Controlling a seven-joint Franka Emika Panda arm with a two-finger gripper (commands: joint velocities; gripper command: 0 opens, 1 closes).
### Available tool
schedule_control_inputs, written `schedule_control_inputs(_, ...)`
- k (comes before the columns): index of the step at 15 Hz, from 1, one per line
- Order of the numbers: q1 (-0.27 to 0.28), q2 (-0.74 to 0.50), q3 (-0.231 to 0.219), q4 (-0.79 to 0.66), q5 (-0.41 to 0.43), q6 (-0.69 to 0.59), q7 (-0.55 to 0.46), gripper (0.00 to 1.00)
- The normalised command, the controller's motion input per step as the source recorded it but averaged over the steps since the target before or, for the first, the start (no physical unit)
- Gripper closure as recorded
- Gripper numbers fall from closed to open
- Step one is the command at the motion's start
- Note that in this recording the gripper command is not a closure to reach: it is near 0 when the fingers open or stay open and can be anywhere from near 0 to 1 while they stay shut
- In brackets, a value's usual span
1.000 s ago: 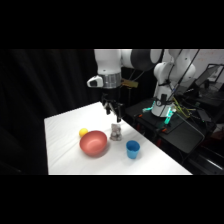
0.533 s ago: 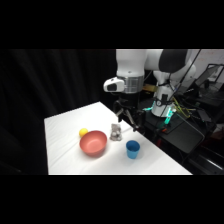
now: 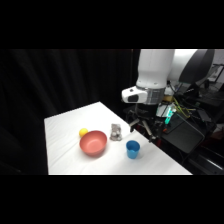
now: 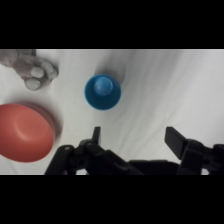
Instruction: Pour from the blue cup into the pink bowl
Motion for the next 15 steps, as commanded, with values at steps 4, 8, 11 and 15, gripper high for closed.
schedule_control_inputs(4,0.022,0.07,0.034,-0.22,-0.008,0.48,0.12,0.00)
schedule_control_inputs(8,0.027,0.15,0.008,-0.10,-0.094,0.37,0.17,0.00)
schedule_control_inputs(11,0.056,0.17,-0.029,0.00,-0.149,0.24,0.18,0.00)
schedule_control_inputs(15,0.085,0.18,-0.072,0.05,-0.154,0.17,0.15,0.00)
